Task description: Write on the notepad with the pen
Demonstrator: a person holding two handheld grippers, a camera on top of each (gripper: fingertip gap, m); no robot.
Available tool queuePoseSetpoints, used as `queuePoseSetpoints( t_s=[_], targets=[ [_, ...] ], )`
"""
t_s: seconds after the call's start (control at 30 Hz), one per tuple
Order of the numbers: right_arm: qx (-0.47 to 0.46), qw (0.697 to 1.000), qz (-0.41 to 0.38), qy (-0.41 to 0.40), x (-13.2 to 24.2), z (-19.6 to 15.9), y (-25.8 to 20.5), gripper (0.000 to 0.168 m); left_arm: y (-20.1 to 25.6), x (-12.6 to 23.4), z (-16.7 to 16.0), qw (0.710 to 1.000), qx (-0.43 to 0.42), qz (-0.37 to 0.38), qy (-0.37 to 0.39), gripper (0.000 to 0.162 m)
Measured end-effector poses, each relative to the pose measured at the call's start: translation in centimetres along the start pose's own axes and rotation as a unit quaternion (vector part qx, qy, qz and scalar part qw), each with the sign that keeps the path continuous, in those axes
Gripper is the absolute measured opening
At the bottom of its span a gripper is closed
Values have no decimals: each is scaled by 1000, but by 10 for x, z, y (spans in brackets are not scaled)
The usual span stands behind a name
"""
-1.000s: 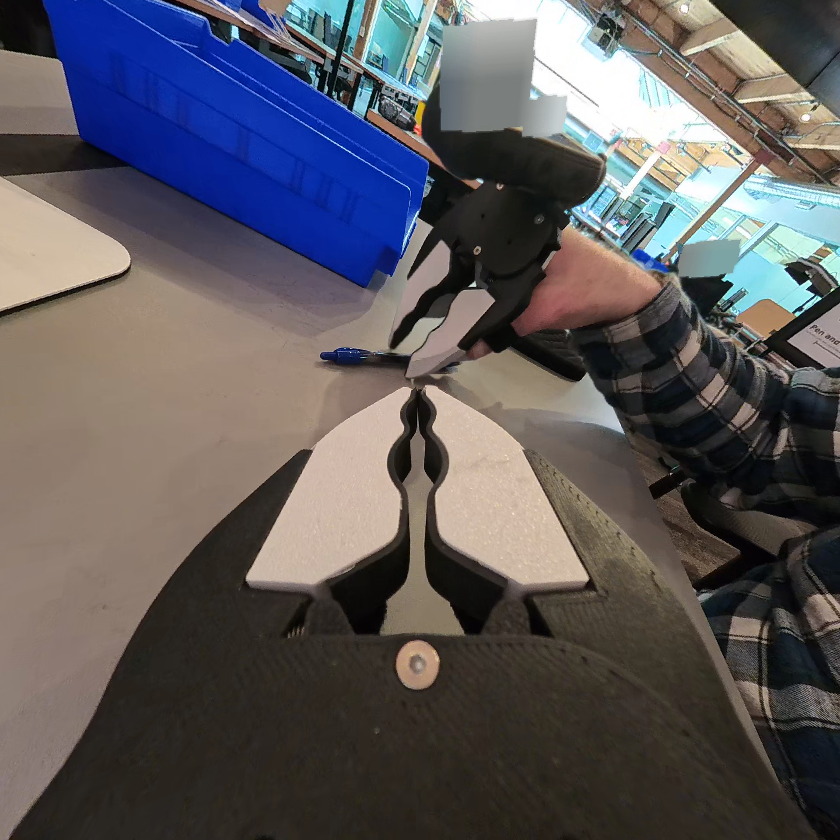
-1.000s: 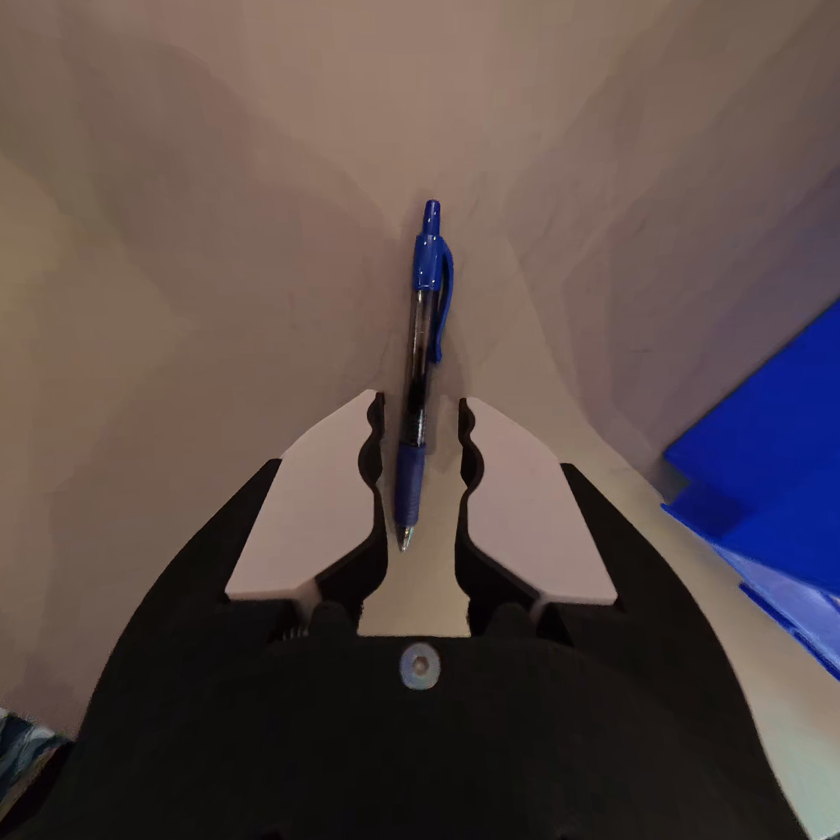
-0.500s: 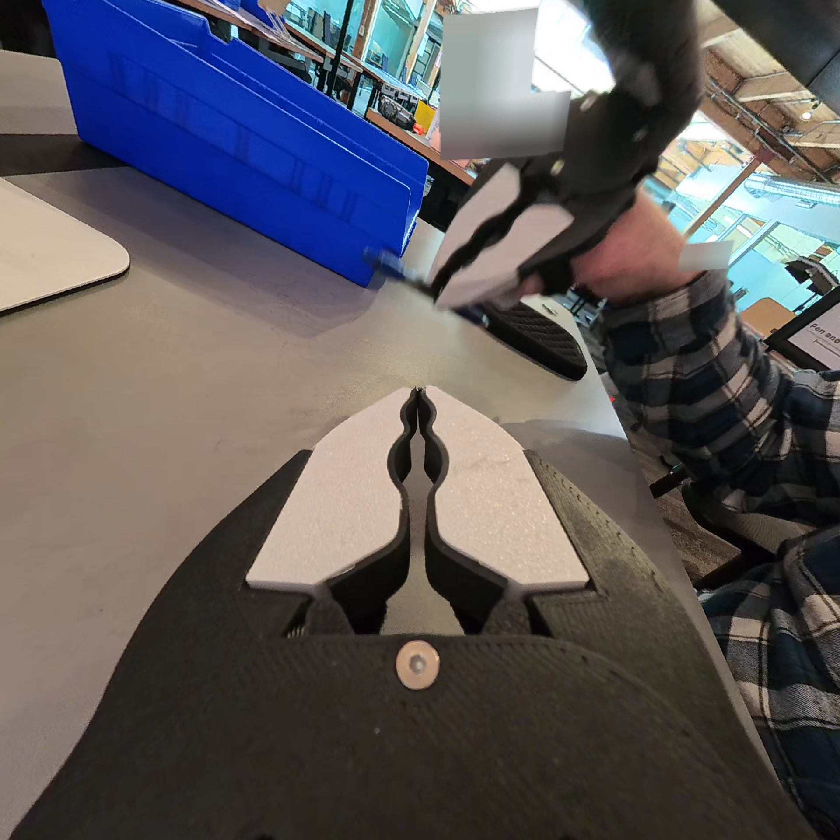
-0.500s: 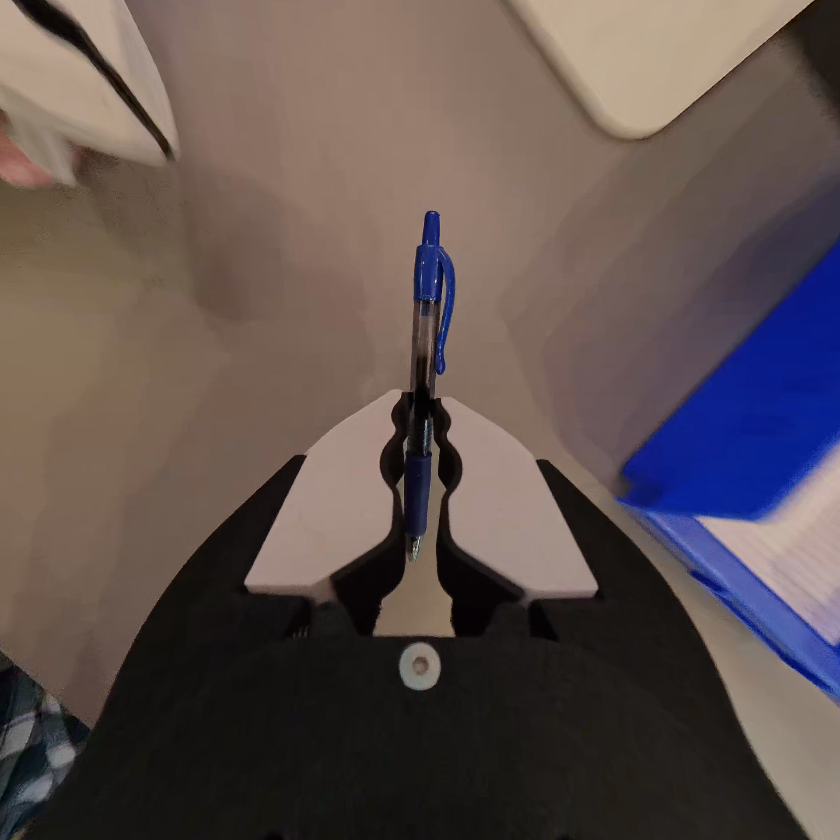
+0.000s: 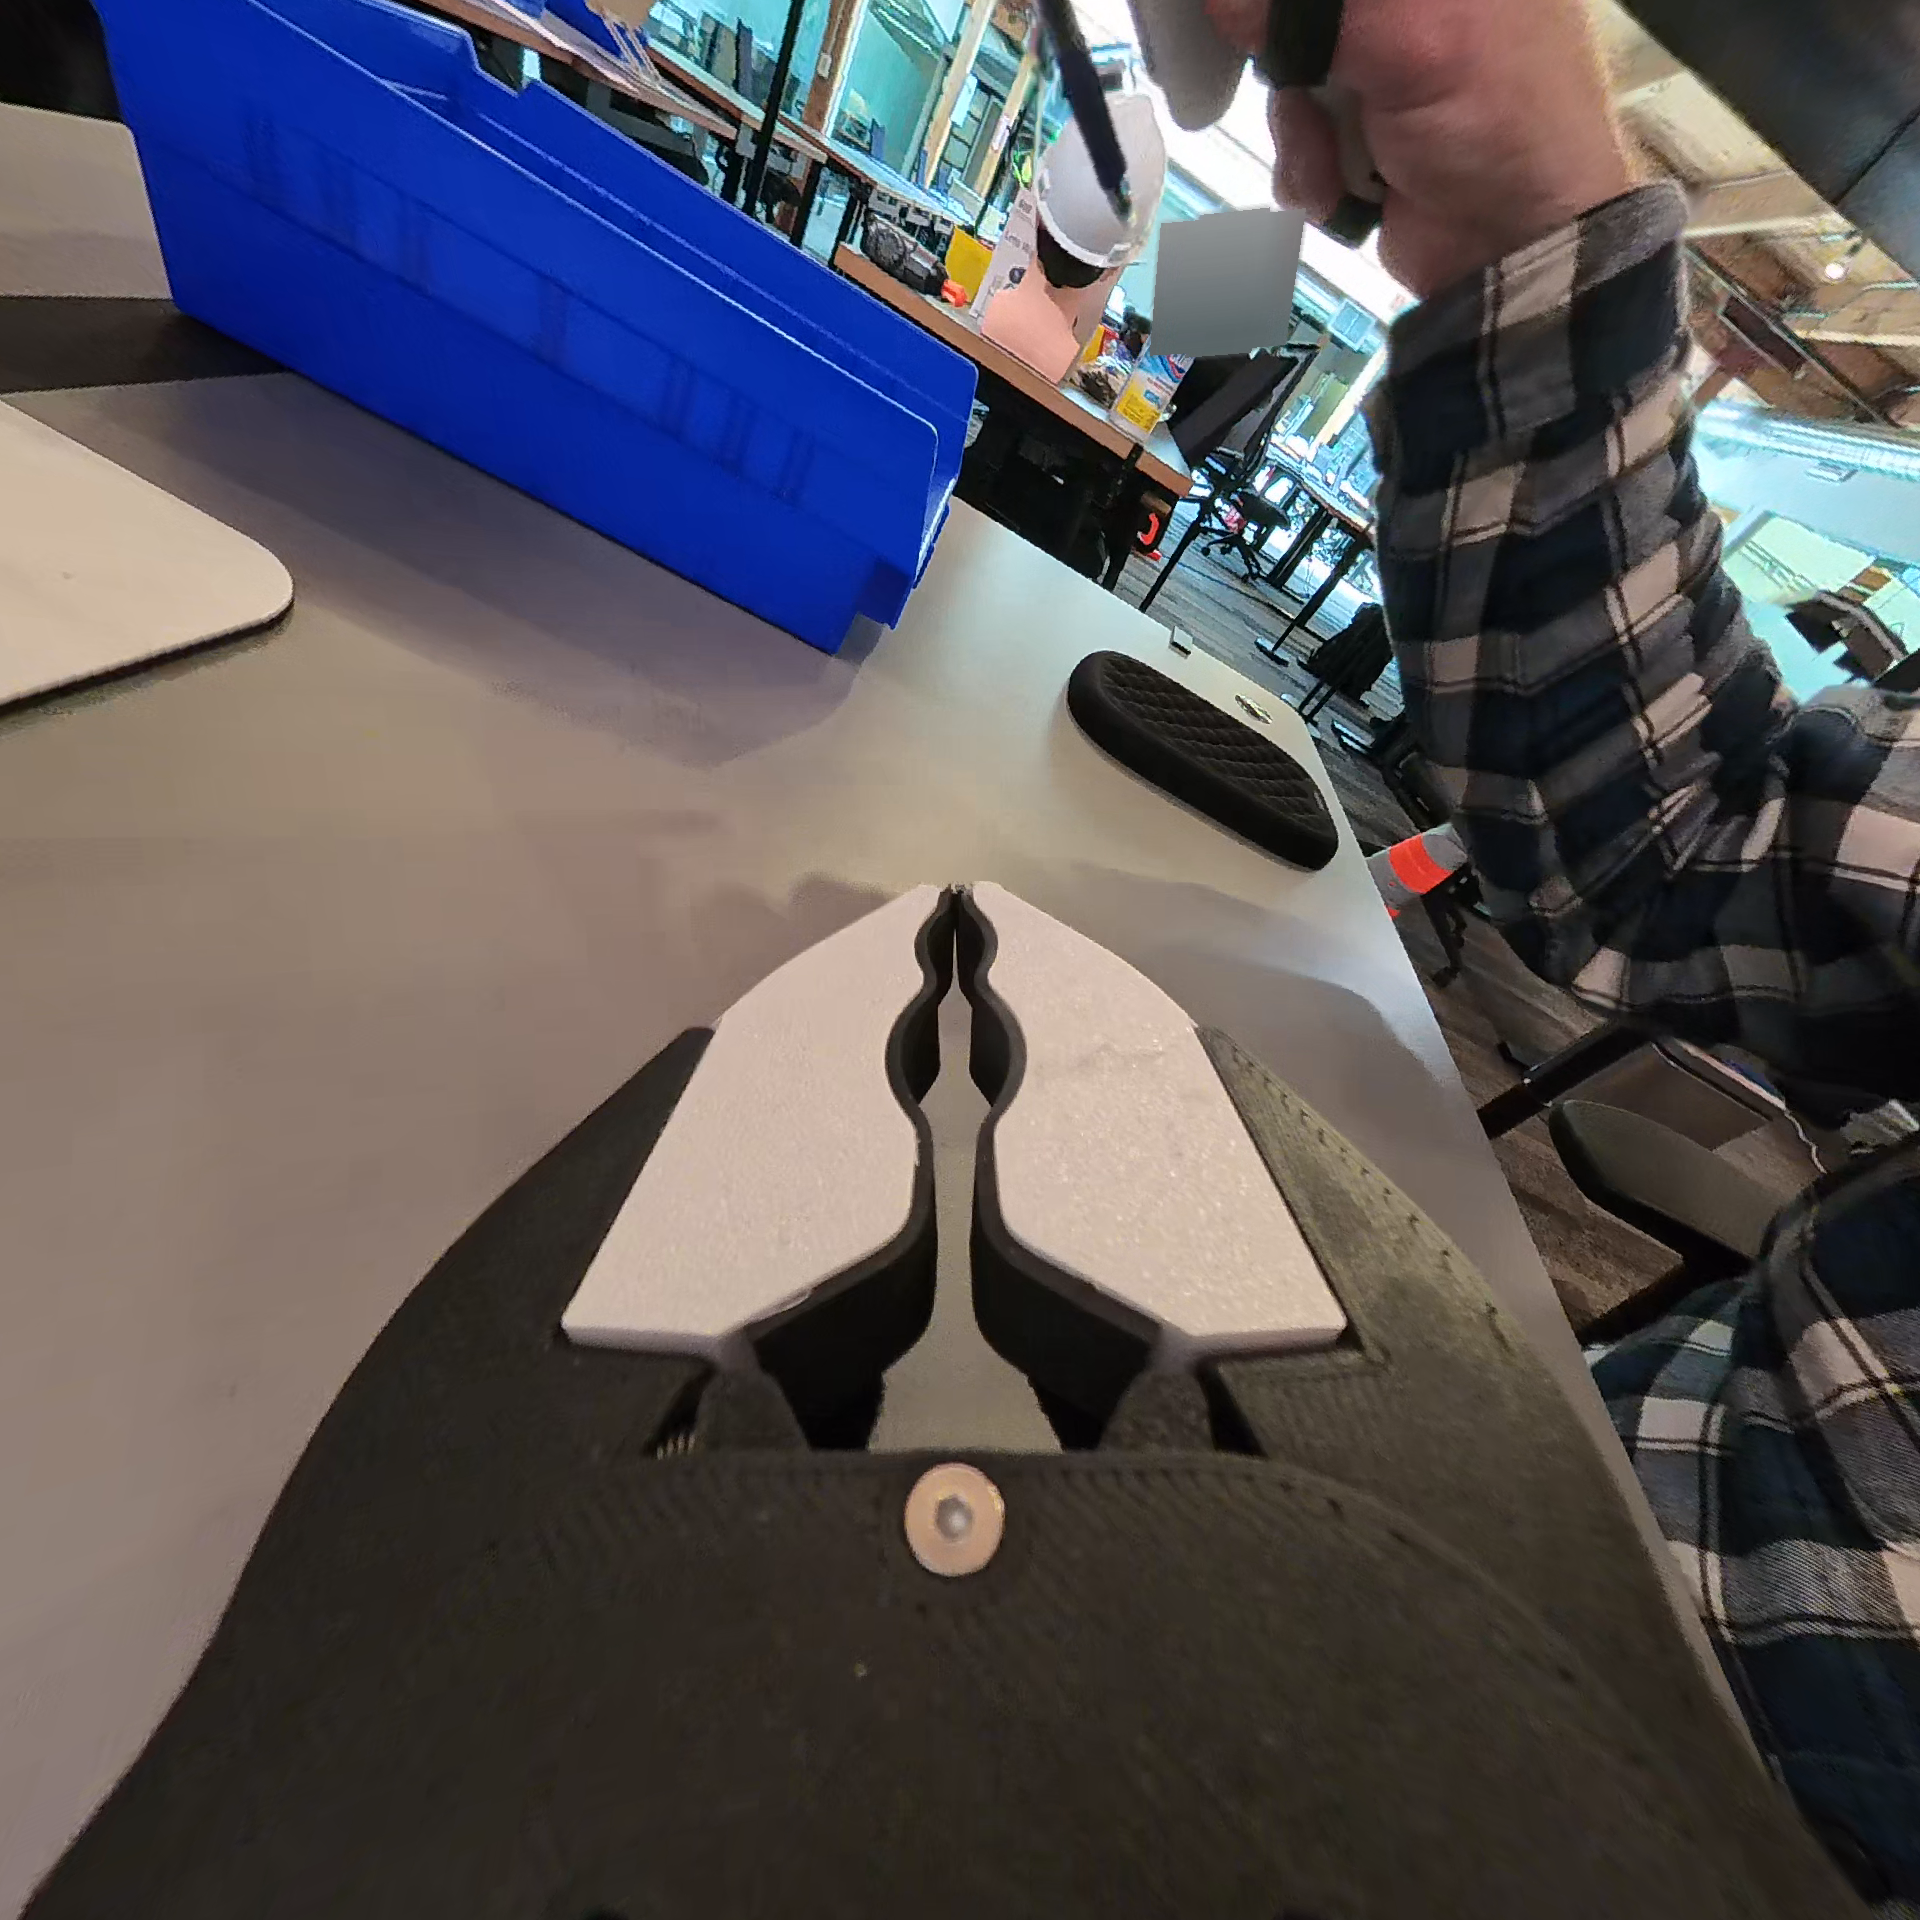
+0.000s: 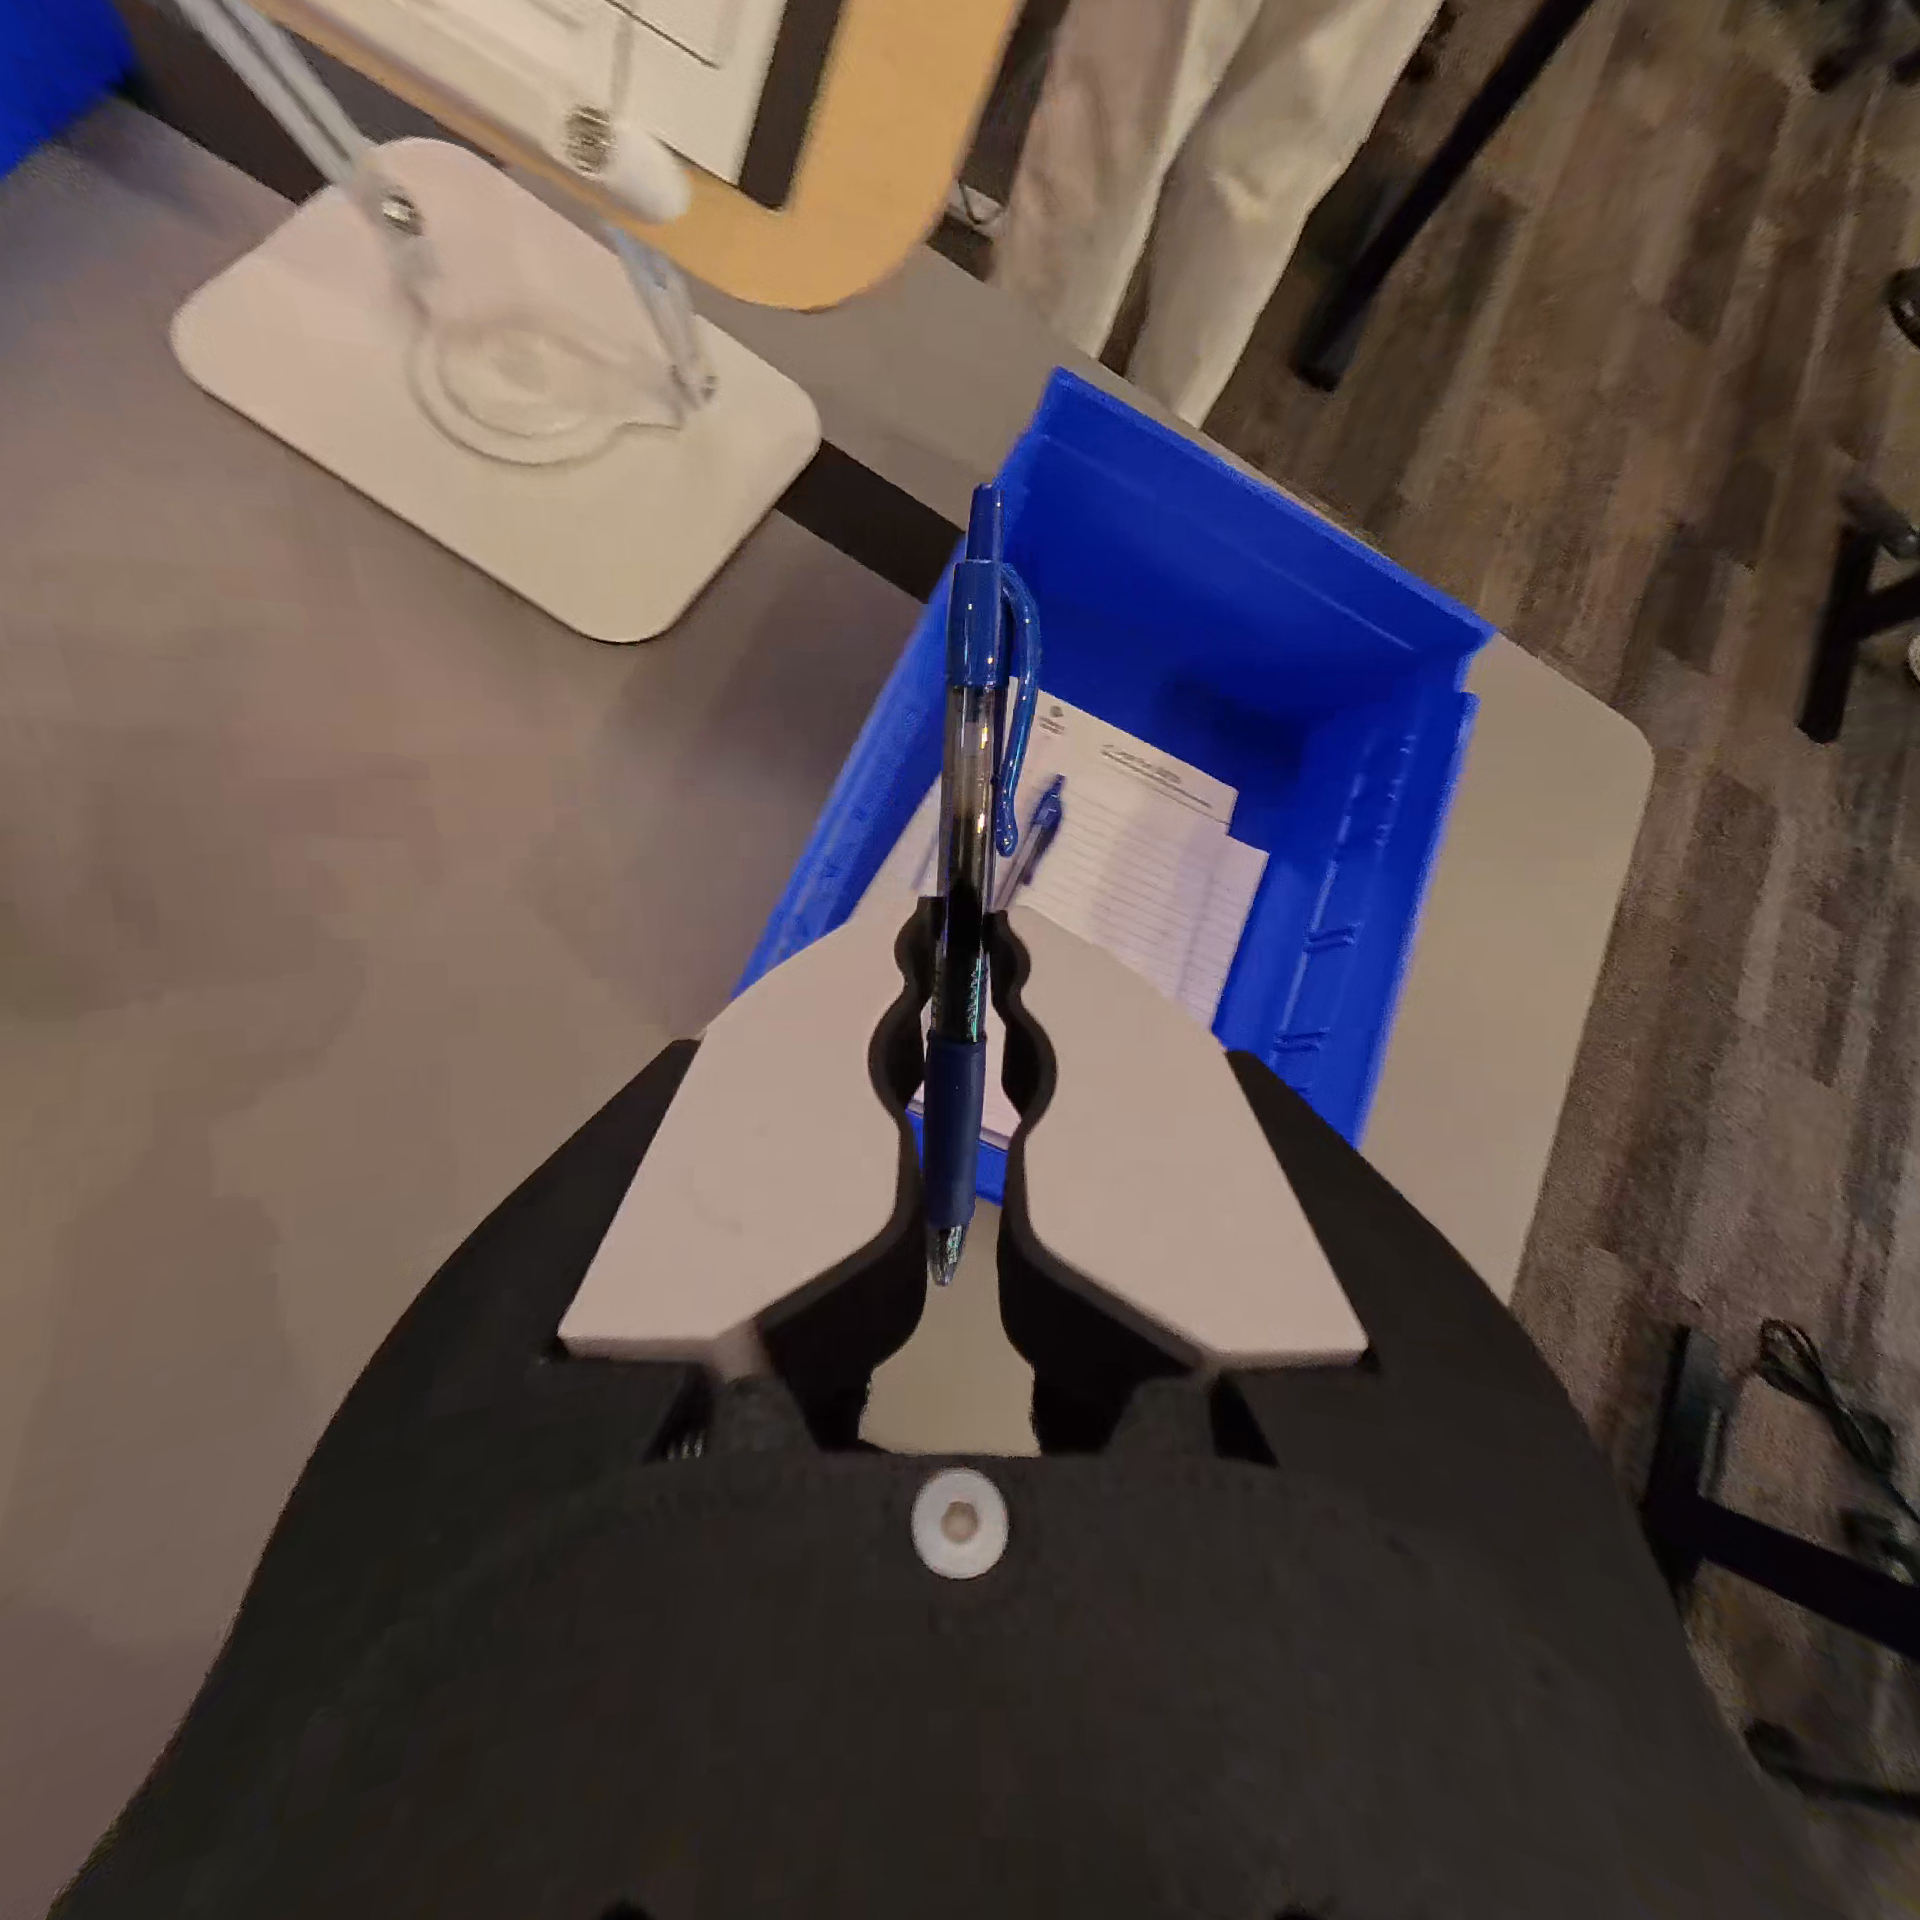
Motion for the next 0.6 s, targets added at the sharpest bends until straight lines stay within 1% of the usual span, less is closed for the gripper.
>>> queuePoseSetpoints(
  t_s=[0.23,0.5,0.6],
  targets=[
    [-31,999,1,-36,-38,-19,28,9,0,0,0,1000,3,-2,-1,0],
    [-90,992,14,-91,-92,-59,51,10,-1,0,0,1000,6,-3,-2,0],
    [-101,987,13,-123,-111,-75,57,10,-1,0,0,1000,7,-4,-2,0]
  ],
)
Point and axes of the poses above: each gripper's, where its closed fingertips meet, x back along the fingers, z out of its top, y = z × x across the jaws, the point moved 6 cm from there along x, back along the fingers, and after that the axes turned 7 degrees about y, right-handed, at the moved point
